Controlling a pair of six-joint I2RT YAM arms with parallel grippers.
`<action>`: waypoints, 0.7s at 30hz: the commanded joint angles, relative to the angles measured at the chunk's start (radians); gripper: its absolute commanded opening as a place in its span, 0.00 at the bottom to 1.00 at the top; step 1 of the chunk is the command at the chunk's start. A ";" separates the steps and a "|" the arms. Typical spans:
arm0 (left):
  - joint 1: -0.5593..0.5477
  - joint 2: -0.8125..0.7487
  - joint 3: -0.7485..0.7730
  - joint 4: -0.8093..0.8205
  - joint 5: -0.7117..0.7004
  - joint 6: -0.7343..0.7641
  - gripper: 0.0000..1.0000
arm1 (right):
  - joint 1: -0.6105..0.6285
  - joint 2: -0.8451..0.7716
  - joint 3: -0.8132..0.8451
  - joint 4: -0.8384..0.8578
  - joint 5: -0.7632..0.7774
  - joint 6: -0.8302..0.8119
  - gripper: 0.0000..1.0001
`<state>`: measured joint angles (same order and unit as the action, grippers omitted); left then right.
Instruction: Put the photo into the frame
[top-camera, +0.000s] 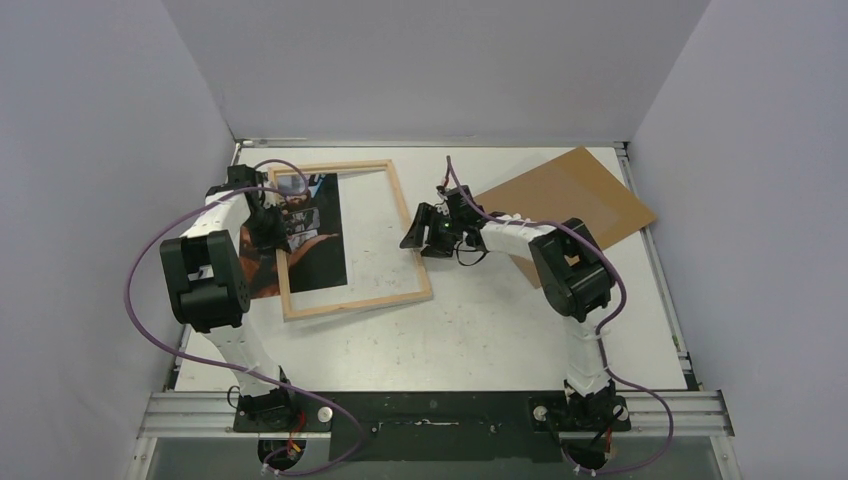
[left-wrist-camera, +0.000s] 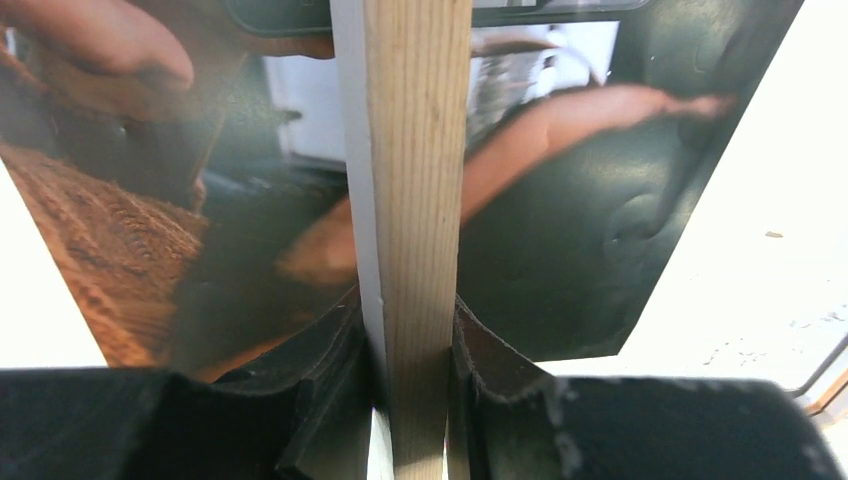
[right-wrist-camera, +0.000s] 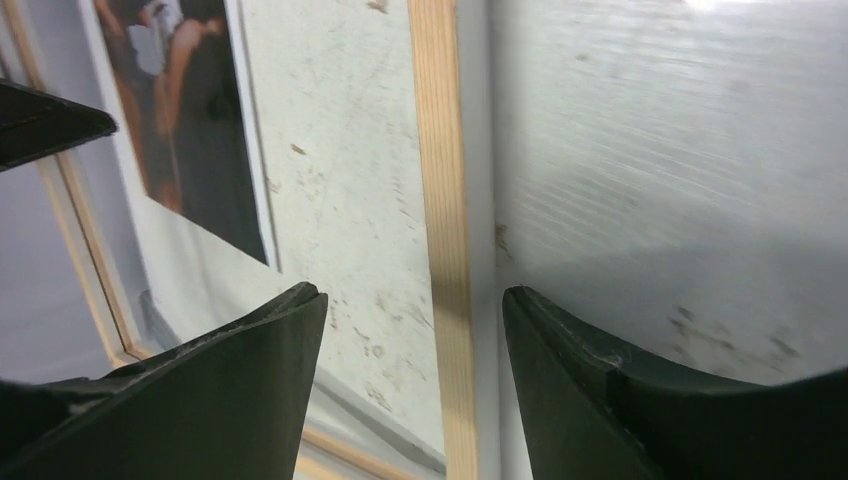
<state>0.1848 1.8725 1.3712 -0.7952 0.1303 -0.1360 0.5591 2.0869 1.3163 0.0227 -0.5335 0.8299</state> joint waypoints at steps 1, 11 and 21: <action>0.005 -0.006 0.010 0.023 -0.040 0.016 0.00 | -0.028 -0.125 0.000 -0.150 0.142 -0.129 0.67; 0.005 0.036 0.091 -0.051 -0.106 -0.023 0.30 | -0.047 -0.254 -0.003 -0.224 0.256 -0.157 0.67; 0.000 0.011 0.196 -0.152 -0.200 -0.060 0.65 | -0.056 -0.300 0.061 -0.425 0.505 -0.136 0.64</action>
<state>0.1848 1.9171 1.5009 -0.8906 -0.0036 -0.1738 0.5110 1.8565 1.3228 -0.2913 -0.1917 0.6899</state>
